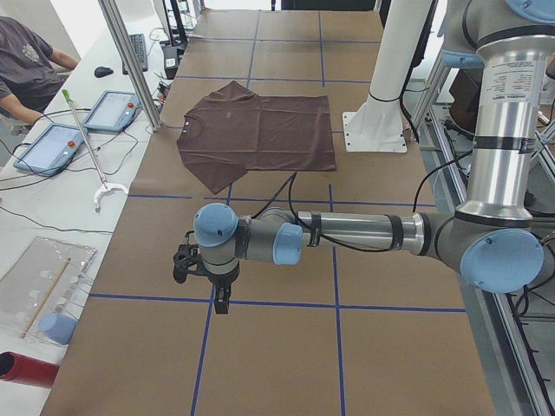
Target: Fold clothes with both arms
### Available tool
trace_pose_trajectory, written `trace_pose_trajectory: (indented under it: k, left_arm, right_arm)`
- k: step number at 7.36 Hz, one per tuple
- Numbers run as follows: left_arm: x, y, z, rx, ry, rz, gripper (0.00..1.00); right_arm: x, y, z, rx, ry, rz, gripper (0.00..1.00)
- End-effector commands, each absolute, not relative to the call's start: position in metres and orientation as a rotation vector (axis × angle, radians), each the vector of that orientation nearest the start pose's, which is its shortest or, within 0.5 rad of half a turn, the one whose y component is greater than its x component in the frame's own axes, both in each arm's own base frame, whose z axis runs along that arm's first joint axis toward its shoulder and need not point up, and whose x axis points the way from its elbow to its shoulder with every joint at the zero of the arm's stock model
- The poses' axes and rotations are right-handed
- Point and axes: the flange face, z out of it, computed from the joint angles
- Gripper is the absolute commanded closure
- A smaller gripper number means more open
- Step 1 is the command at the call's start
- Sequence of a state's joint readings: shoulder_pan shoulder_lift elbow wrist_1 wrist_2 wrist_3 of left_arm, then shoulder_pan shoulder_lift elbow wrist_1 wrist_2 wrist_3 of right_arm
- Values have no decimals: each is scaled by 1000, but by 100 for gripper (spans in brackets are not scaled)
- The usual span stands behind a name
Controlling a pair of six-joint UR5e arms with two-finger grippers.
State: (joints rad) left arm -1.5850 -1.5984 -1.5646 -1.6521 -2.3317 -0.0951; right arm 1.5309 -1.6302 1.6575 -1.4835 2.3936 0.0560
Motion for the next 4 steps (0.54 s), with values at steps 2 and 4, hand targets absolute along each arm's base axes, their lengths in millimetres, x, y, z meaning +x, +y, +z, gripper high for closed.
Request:
trace_pose_trajectory:
  k: [2, 4]
  left_arm:
    - [-61, -528, 618, 106, 759, -21, 0]
    - [-14, -572, 563, 217, 774, 112, 0]
  right_arm:
    - [42, -481, 611, 100, -829, -31, 0]
    - [40, -494, 597, 127, -830, -46, 0]
